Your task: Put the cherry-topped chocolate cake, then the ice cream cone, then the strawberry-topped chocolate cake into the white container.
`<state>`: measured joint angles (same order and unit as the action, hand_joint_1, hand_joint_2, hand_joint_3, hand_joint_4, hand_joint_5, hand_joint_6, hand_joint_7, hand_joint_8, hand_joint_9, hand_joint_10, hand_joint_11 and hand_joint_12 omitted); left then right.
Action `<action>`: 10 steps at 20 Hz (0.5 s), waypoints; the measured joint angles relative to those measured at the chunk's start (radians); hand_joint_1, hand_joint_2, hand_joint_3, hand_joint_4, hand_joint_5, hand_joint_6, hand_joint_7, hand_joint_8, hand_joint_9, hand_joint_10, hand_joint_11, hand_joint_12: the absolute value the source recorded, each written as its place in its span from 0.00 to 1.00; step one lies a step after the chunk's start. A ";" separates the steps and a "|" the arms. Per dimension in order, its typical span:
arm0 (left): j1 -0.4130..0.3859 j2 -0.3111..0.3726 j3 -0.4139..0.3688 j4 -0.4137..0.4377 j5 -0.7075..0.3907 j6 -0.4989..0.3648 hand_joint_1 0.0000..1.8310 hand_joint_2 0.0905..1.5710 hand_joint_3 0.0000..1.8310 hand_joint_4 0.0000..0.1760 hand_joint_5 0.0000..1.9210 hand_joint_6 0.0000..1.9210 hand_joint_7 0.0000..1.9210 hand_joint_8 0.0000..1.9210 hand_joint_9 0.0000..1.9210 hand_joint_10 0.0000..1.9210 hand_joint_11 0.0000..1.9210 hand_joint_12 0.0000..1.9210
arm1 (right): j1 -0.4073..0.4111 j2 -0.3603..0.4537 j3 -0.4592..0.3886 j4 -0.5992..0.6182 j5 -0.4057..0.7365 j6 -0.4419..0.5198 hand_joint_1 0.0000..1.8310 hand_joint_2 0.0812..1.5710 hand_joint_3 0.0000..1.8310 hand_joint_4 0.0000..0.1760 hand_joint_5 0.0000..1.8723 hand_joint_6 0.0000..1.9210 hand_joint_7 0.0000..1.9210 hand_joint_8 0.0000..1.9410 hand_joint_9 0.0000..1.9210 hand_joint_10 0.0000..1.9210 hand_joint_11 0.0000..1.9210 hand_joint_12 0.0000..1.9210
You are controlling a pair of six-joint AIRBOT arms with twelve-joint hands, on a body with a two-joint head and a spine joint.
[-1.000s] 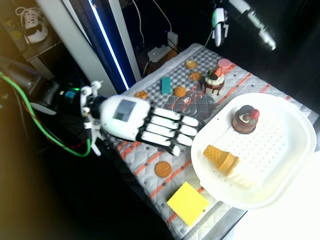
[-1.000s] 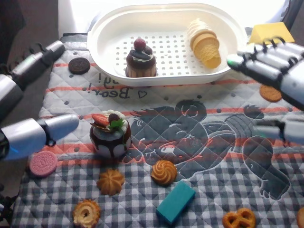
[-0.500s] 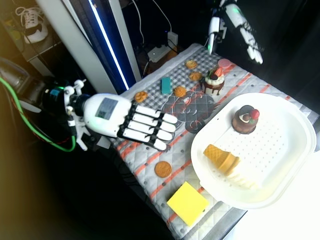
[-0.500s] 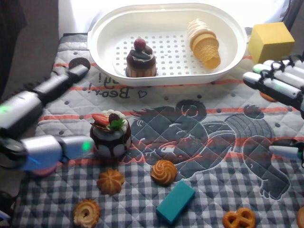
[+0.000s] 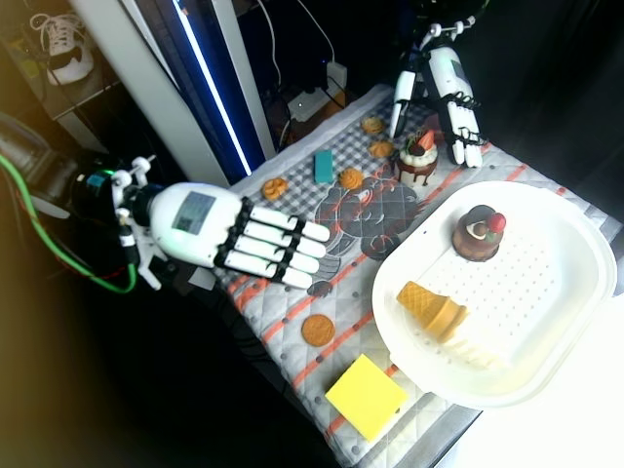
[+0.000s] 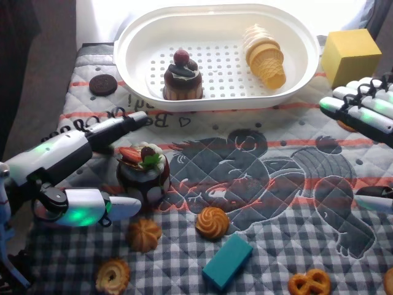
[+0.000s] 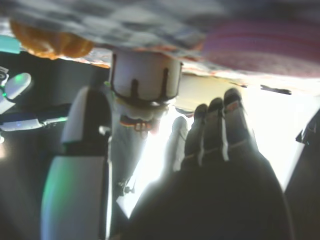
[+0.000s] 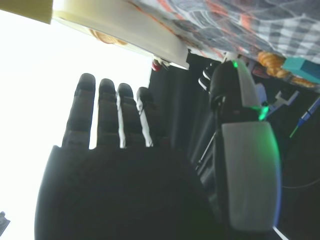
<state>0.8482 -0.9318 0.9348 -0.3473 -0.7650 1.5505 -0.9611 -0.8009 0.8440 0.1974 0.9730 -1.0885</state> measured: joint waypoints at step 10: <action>-0.035 -0.008 0.003 0.027 0.033 0.009 0.62 0.70 0.00 0.00 0.18 0.61 0.18 0.85 0.18 1.00 0.22 1.00 | -0.017 0.005 -0.005 0.005 0.017 0.002 0.41 0.74 0.00 0.05 0.00 0.00 0.00 0.00 0.00 0.00 0.00 0.17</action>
<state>0.8131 -0.9394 0.9375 -0.3199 -0.7322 1.5593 -0.9779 -0.7956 0.8387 0.2024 0.9897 -1.0863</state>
